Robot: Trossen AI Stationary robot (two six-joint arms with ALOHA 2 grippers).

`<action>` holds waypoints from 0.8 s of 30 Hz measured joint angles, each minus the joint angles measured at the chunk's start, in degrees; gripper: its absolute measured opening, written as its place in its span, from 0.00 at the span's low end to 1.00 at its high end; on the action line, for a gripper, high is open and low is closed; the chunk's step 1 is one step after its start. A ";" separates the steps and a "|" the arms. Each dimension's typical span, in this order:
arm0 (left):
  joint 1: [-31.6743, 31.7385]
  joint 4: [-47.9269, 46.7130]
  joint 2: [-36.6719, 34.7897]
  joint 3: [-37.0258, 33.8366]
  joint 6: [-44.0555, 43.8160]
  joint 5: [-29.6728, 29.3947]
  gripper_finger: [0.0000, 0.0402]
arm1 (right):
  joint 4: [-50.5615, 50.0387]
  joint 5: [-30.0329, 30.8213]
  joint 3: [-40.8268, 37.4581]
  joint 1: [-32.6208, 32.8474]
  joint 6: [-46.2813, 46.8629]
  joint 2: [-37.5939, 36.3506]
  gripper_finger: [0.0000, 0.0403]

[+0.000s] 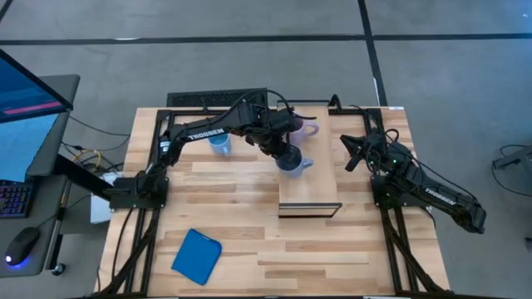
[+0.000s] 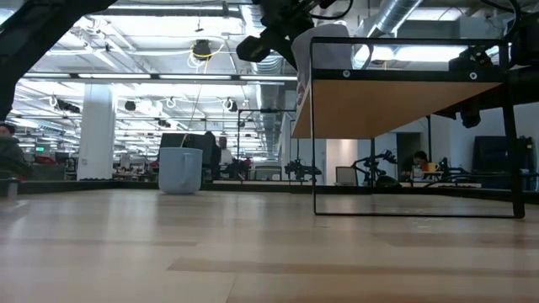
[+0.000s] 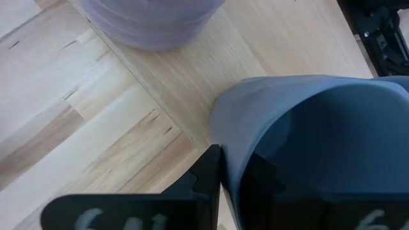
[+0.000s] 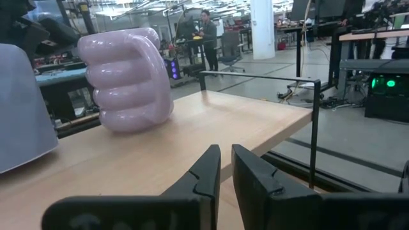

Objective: Stack small to large cups/mugs on shelf
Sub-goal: Put the blue mug on the shelf

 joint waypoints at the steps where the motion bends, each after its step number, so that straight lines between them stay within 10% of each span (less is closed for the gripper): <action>1: 0.06 0.00 0.00 0.00 -0.01 -0.02 0.08 | 0.00 0.00 0.00 0.00 0.00 0.00 0.16; 24: 0.74 0.10 -0.17 0.09 -2.04 -0.13 0.13 | 0.00 0.01 0.00 0.00 -0.02 0.00 0.16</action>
